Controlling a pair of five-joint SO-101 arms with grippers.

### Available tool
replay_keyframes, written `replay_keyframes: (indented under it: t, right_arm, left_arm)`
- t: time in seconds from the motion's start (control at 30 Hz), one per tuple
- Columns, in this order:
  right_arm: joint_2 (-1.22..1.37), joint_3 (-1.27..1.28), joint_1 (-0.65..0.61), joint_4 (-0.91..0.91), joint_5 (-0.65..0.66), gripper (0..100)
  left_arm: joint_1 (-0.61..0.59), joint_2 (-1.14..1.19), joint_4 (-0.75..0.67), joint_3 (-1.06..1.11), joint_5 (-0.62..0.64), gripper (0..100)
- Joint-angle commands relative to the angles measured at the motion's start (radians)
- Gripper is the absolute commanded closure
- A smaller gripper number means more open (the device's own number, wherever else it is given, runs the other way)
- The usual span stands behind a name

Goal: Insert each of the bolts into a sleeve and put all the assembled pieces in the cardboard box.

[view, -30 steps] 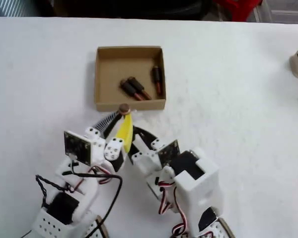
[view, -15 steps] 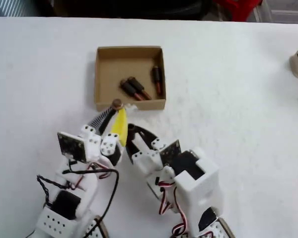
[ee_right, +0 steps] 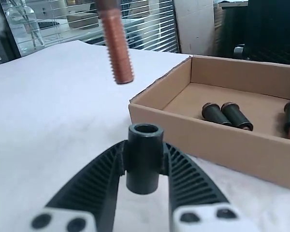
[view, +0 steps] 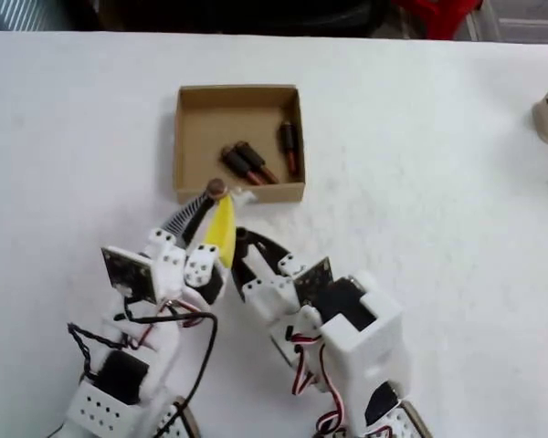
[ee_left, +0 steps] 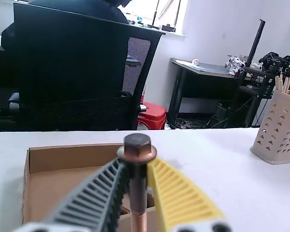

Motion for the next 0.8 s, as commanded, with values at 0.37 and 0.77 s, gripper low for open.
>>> replay_keyframes:
  t: [0.37,0.77]
  right_arm:
    - [-0.004,-0.003,-0.004,-0.030,-0.003,98.1]
    - [-0.004,-0.005,-0.002,-0.025,-0.003,98.1]
  left_arm:
    - [0.007,0.438,-0.247,-0.180,0.015,98]
    - [0.016,0.558,-0.252,-0.206,0.018,98]
